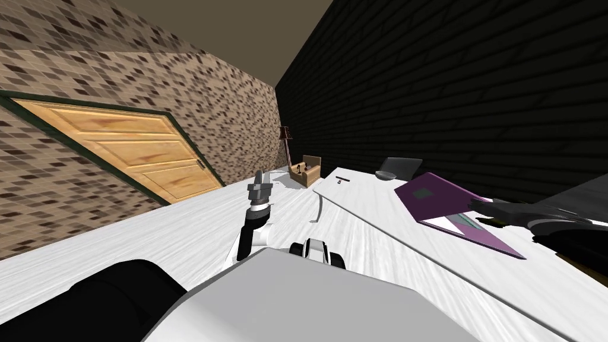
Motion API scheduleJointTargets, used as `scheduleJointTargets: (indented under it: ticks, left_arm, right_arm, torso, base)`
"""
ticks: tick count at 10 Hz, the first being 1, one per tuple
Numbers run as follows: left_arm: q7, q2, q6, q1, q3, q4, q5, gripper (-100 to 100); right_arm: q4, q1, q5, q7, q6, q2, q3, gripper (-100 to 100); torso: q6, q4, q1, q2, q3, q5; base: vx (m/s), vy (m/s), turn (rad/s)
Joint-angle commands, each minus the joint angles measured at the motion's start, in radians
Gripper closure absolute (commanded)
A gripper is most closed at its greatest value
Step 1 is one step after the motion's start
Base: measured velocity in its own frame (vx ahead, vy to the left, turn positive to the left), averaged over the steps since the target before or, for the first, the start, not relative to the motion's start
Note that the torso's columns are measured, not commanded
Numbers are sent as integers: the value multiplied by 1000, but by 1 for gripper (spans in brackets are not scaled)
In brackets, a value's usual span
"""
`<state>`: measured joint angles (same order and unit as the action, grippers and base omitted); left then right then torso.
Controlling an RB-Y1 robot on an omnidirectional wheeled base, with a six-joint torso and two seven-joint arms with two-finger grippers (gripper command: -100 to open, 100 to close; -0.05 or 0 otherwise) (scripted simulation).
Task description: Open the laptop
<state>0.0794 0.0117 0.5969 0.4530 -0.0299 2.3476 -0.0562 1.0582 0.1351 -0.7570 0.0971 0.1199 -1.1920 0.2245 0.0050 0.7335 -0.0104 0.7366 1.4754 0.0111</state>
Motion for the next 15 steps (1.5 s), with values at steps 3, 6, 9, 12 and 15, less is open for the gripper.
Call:
scheduleJointTargets:
  ticks: [3,6,9,12,15]
  left_arm:
    - [0,0,0,0,0,0,0,0]
    - [0,0,0,0,0,0,0,0]
    - [0,0,0,0,0,0,0,0]
    - [0,0,0,0,0,0,0,0]
    - [0,0,0,0,0,0,0,0]
  right_arm:
    - [-46,-36,55,-35,-9,64,-16,100]
    - [-54,-57,79,-52,-27,72,-14,100]
    - [-58,-83,97,-35,-10,143,9,100]
    - [-60,-108,114,-17,5,214,30,100]
    - [-63,-146,139,10,28,308,61,100]
  torso:
    - [-6,-2,3,-4,3,-1]
    - [-8,-2,4,-5,3,0]
    - [-9,1,5,-5,4,-6]
    - [-10,1,7,-5,4,-7]
    - [-12,0,10,-4,4,-5]
  base:
    - [-121,-106,75]
    - [-109,-63,64]
    - [-39,-74,-41]
    - [-35,-88,-24]
    - [-41,-102,-37]
